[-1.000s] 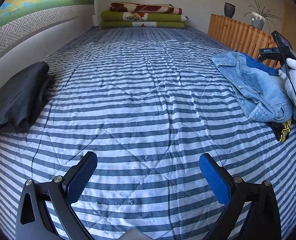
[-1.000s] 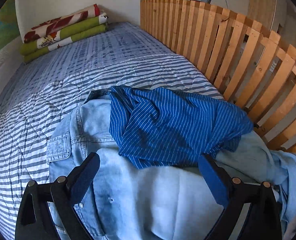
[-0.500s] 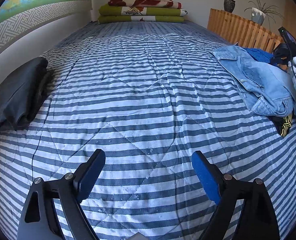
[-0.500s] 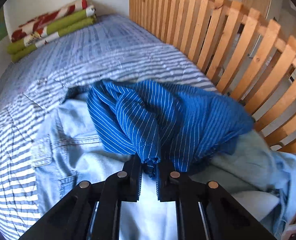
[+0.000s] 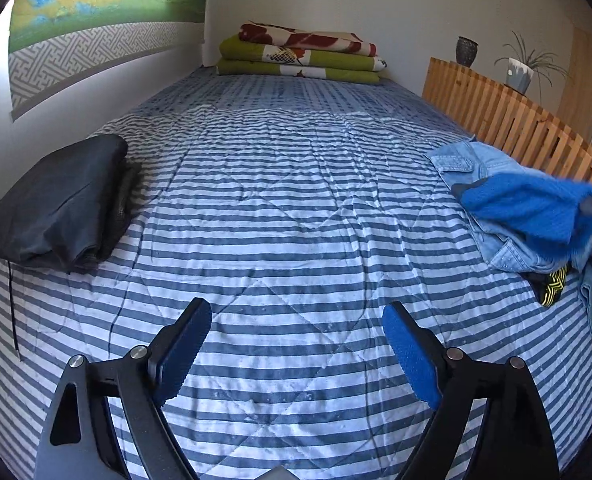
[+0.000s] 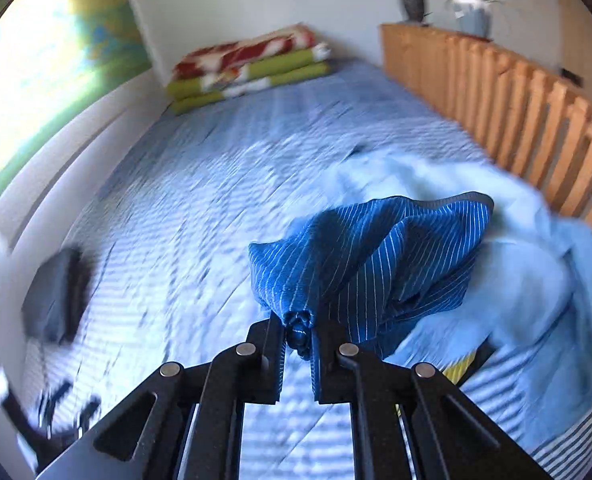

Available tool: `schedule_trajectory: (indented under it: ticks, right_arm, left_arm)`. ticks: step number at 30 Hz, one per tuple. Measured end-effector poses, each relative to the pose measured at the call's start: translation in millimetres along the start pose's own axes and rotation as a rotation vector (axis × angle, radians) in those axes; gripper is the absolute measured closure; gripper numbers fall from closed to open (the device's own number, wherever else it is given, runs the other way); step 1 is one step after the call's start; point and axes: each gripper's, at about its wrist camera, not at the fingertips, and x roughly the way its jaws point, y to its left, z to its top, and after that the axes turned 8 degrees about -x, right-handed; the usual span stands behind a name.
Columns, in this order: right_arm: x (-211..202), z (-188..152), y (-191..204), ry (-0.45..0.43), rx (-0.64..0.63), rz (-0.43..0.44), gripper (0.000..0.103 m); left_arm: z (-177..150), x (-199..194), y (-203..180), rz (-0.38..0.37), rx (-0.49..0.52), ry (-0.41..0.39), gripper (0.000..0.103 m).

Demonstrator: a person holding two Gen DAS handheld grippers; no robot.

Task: Fold small clothes
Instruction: 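Lift the blue briefs with the right tool and lay them on the bed, then grasp the briefs' waistband with the left tool while the right tool holds the fabric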

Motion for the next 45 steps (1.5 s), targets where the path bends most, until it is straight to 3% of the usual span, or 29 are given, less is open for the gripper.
schedule_trajectory:
  ticks: [5,7,9,12,17,22,26,27,28,30,39,45]
  right_arm:
    - [32.3,-106.0,69.6,0.222,-0.076,0.115,0.094]
    - [39.2,-136.7,82.2,0.301,-0.117,0.193,0.089]
    - [38.1,-154.1,83.8,0.349,-0.125,0.211,0.083]
    - [15.3,-152.5,67.6,0.26,-0.085,0.166,0.068]
    - [-1.3,-117.7,25.9,0.094,-0.022,-0.04,0.049]
    - [45.0,-85.3,-8.4,0.118,0.027,-0.153,0.047]
    - [82.4,-79.4,-23.6,0.168,0.05,-0.162,0.047]
    - [88.9,-78.1,-25.7,0.183,0.058,-0.167,0.049]
    - [93.8,-77.0,-27.0,0.195,0.067,-0.165,0.071]
    - [96.2,-78.5,-25.5,0.221,0.08,-0.131,0.101]
    - [15.0,-43.7,44.2,0.047,-0.011,0.063,0.102]
    - [2.5,-27.6,142.1,0.021,-0.185,0.225,0.102]
  left_arm:
    - [4.7,-17.4,29.7,0.011,-0.058,-0.026,0.013]
    - [4.2,-19.5,34.2,0.01,-0.064,-0.024,0.013]
    - [2.8,-19.6,34.7,0.012,-0.059,-0.02,0.013]
    - [0.9,-17.9,30.2,0.007,-0.045,-0.009,0.013]
    - [-4.3,-14.7,17.0,-0.005,-0.019,-0.001,0.013]
    - [-8.2,-8.9,9.9,-0.016,-0.015,0.02,0.013]
    - [-7.6,-4.9,11.3,-0.027,-0.025,0.032,0.013]
    - [-7.8,-4.0,11.7,-0.025,-0.024,0.034,0.013]
    - [-7.6,-3.4,12.5,-0.024,-0.024,0.036,0.013]
    - [-6.4,-3.5,15.9,-0.022,-0.027,0.036,0.013]
    - [8.7,-29.5,56.8,-0.006,-0.11,-0.023,0.014]
    - [12.8,-48.1,97.6,0.032,-0.174,-0.059,0.014]
